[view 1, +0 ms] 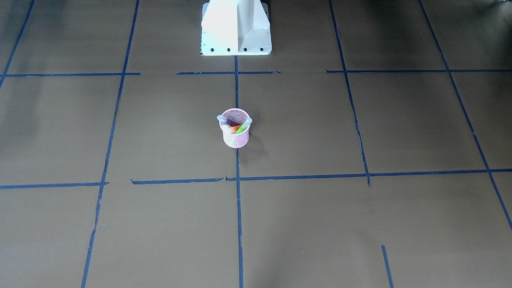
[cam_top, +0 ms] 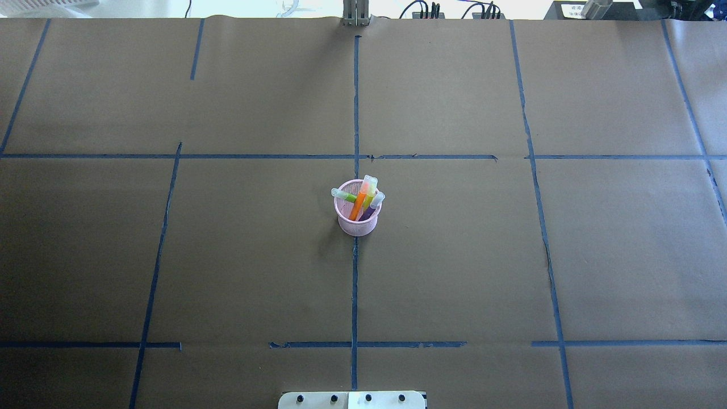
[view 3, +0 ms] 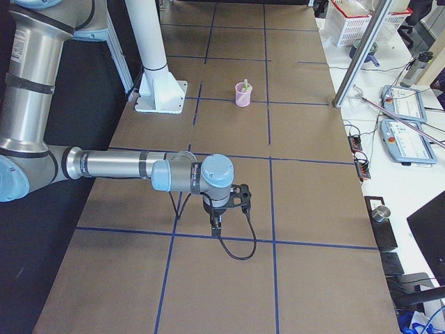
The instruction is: Collect pens into pen holder
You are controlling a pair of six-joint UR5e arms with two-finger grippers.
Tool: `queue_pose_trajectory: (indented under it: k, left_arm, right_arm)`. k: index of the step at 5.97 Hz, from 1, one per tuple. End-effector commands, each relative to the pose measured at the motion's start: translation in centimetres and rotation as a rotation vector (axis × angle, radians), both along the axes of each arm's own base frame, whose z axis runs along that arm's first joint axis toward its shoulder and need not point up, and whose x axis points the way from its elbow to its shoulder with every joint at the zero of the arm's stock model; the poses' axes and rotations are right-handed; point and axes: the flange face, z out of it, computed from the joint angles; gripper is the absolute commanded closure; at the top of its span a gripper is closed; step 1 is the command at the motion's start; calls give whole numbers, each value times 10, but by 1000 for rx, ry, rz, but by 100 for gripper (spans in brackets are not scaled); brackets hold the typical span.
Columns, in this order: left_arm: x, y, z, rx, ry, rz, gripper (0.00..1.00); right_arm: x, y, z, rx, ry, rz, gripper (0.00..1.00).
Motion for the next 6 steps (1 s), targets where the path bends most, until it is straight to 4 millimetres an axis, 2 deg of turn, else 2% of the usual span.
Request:
queue_pose_trajectory:
  k: [1, 2, 3, 6]
  left_arm:
    - [-17, 15, 15, -63, -1, -67, 0]
    - [-34, 20, 17, -62, 2, -99, 0]
    - [-38, 16, 1, -31, -11, -108, 0]
    - [-39, 12, 4, -32, -27, -105, 0]
  right_arm:
    - [0, 0, 0, -5, 0, 5, 0]
    - [0, -3, -2, 0, 0, 6, 0]
    - [0, -6, -5, 10, 1, 6, 0]
    - [0, -9, -13, 23, -3, 10, 0]
